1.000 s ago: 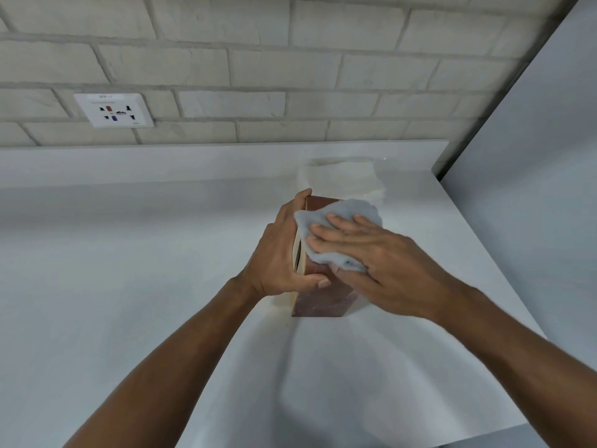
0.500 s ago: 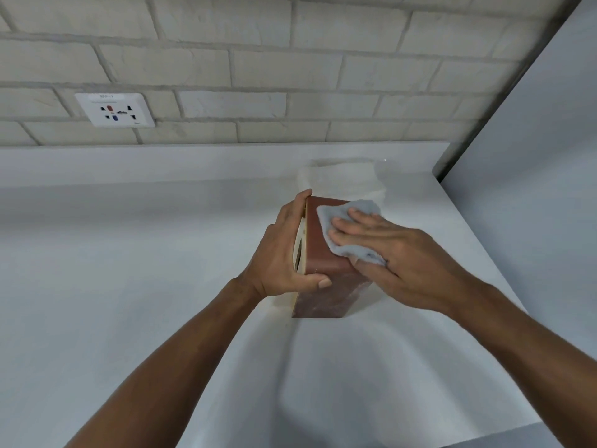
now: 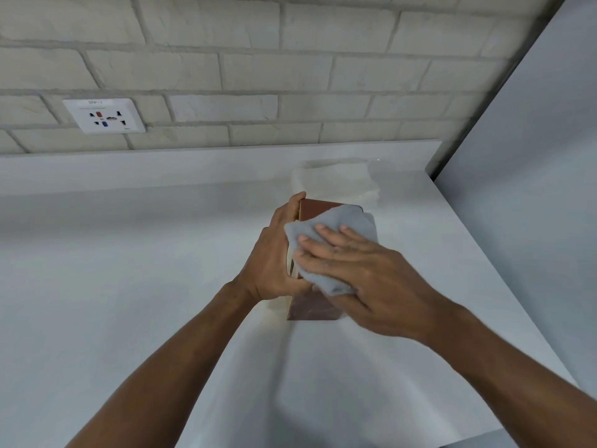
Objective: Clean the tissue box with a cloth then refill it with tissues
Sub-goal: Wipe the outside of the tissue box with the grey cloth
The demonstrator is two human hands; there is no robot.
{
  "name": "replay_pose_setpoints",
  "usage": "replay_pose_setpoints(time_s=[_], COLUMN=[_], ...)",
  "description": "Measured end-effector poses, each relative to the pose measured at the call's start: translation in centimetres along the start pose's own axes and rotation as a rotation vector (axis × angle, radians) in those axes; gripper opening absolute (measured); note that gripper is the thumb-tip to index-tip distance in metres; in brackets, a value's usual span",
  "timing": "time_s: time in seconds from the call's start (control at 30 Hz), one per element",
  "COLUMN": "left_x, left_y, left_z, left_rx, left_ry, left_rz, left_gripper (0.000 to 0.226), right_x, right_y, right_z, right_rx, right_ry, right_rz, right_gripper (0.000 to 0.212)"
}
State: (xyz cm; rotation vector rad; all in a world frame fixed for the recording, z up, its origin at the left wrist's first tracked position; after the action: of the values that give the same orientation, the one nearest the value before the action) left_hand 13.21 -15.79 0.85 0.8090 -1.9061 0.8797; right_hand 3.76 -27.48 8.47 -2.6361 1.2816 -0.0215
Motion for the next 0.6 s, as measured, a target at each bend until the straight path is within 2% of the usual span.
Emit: replay_pose_setpoints(time_s=[0.07, 0.13, 0.3, 0.4, 0.6], left_x=[-0.1, 0.2, 0.8, 0.9, 0.4], left_y=[0.0, 0.2, 0.4, 0.2, 0.0], left_z=[-0.2, -0.3, -0.2, -0.1, -0.2], left_rx=[0.011, 0.017, 0.022, 0.015, 0.006], left_ry=[0.013, 0.026, 0.052, 0.051, 0.036], left_rz=[-0.003, 0.016, -0.002, 0.005, -0.018], left_gripper=[0.123, 0.128, 0.136, 0.136, 0.129], right_x=[0.0, 1.5, 5.1, 4.2, -1.1], right_y=[0.7, 2.3, 4.9, 4.3, 1.0], right_z=[-0.2, -0.7, -1.7, -1.8, 0.4], right_rx=[0.007, 0.013, 0.061, 0.117, 0.076], right_ry=[0.029, 0.029, -0.136, -0.107, 0.096], right_rz=[-0.069, -0.087, 0.140, 0.183, -0.050], right_gripper=[0.049, 0.049, 0.045, 0.045, 0.049])
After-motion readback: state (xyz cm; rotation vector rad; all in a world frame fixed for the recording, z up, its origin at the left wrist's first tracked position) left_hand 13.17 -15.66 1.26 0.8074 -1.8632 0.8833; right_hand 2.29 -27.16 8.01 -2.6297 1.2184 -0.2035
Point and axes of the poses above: each hand's wrist, its own y-axis away from the middle knuckle, its own z-axis out of the palm, x = y × z, the point moved 6 cm from there along -y, towards the middle knuckle, and after that the axes turned 8 degrees about y, right-handed, at the moved point
